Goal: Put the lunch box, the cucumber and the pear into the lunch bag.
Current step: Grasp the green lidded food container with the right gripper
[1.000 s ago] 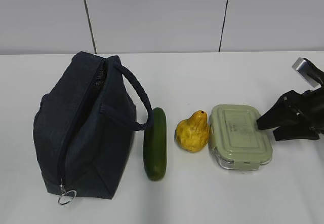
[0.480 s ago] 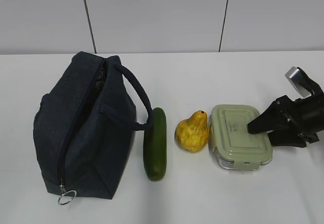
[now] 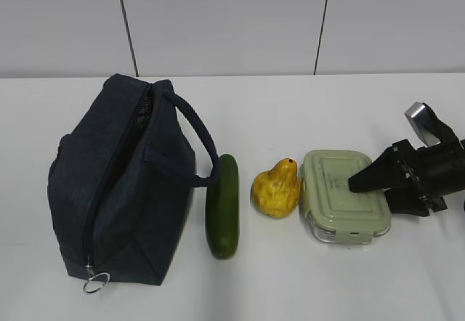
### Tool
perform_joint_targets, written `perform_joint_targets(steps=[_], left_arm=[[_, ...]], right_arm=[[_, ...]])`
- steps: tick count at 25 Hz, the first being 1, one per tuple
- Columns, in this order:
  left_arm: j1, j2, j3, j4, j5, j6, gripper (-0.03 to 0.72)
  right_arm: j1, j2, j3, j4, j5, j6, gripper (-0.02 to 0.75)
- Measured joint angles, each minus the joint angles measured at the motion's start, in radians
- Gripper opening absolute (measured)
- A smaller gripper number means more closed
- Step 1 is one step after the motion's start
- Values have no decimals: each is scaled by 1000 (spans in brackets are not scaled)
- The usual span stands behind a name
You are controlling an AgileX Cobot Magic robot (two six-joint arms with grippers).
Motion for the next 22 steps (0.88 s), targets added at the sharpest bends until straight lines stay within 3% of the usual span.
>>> perform_joint_targets(steps=[8,22], left_arm=[[0,0,0,0,0,0,240],[0,0,0,0,0,0,240]], right_arm=[[-2,0,0,10,8,-8,461],[-2,0,0,14,13,-8,391]])
